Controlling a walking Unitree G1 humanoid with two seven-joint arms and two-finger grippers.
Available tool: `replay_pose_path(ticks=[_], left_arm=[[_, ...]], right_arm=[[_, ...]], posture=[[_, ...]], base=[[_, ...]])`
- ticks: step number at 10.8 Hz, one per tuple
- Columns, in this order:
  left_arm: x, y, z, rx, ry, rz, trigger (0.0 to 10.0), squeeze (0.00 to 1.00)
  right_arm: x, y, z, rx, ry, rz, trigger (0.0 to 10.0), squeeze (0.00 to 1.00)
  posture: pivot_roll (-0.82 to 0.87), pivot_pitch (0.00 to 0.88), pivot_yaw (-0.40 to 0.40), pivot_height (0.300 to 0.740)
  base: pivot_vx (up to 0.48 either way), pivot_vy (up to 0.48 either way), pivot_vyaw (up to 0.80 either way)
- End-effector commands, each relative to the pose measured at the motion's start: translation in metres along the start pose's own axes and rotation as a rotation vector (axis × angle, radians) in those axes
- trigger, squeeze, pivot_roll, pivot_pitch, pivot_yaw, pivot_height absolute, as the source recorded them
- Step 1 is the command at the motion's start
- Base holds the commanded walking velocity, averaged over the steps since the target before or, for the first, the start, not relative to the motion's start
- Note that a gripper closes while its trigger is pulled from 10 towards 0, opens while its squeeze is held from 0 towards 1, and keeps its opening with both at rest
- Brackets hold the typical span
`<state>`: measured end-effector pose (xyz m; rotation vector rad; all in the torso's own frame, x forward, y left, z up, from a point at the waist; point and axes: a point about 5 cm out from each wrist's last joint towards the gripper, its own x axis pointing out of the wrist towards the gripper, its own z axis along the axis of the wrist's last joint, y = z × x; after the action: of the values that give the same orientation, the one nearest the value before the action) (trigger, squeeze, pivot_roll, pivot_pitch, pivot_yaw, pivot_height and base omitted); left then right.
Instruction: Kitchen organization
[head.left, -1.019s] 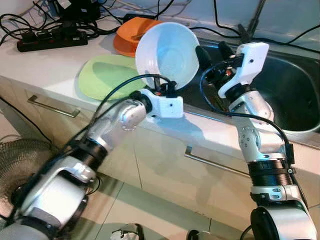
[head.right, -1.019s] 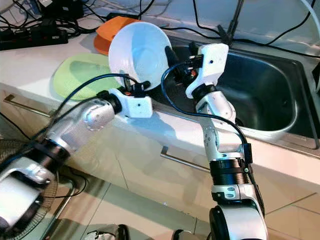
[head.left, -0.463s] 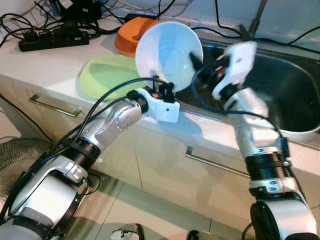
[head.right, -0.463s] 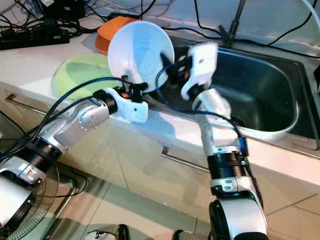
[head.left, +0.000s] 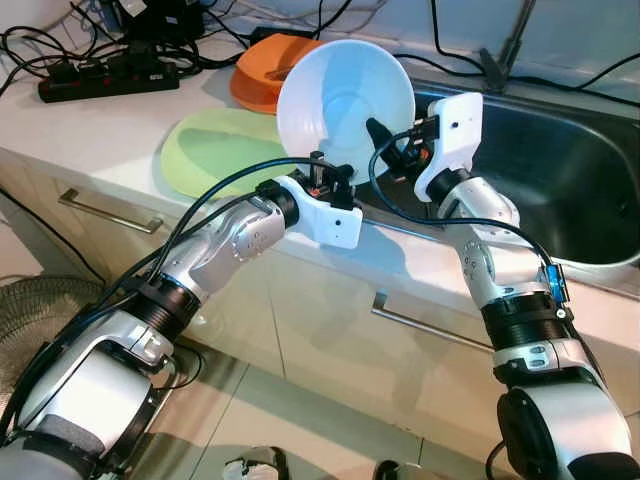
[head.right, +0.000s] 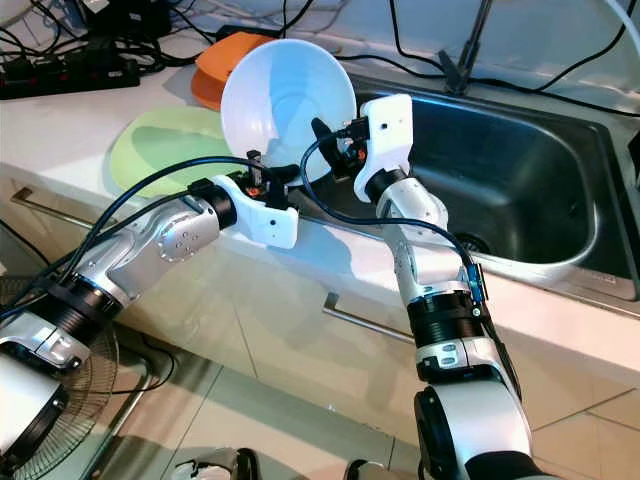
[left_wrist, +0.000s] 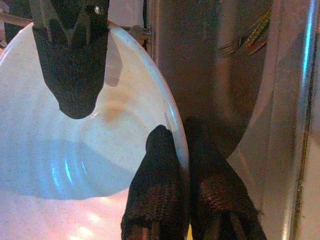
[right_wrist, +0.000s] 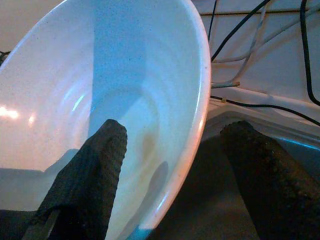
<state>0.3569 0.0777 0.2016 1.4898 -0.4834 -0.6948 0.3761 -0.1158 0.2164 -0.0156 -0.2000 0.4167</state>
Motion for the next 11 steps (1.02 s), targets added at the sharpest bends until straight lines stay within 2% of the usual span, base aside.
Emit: replay_pose_path(ticks=[1,2,8,11], left_arm=[[0.0,0.005,0.004,0.026,-0.017,0.015,10.0,0.0],[0.0,0.005,0.004,0.031,-0.018,0.014,10.0,0.0],[-0.001,-0.004,0.0,0.04,0.012,-0.014,10.0,0.0],[-0.001,-0.006,-0.002,0.04,0.025,-0.021,10.0,0.0]], right_arm=[[0.003,-0.001,0.001,-0.01,0.006,-0.005,8.2,0.0],[0.004,-0.002,0.001,-0.011,0.011,-0.01,0.0,0.0],[0.005,-0.015,0.015,-0.017,-0.017,-0.033,0.0,0.0],[0.003,-0.02,0.016,-0.024,-0.015,-0.054,0.0,0.0]], posture=[[0.09,0.046,0.019,0.74],[0.09,0.047,0.019,0.74],[0.08,0.055,0.02,0.74],[0.08,0.062,0.021,0.74]], base=[[0.0,0.0,0.0],[0.0,0.0,0.0],[0.0,0.0,0.0],[0.0,0.0,0.0]])
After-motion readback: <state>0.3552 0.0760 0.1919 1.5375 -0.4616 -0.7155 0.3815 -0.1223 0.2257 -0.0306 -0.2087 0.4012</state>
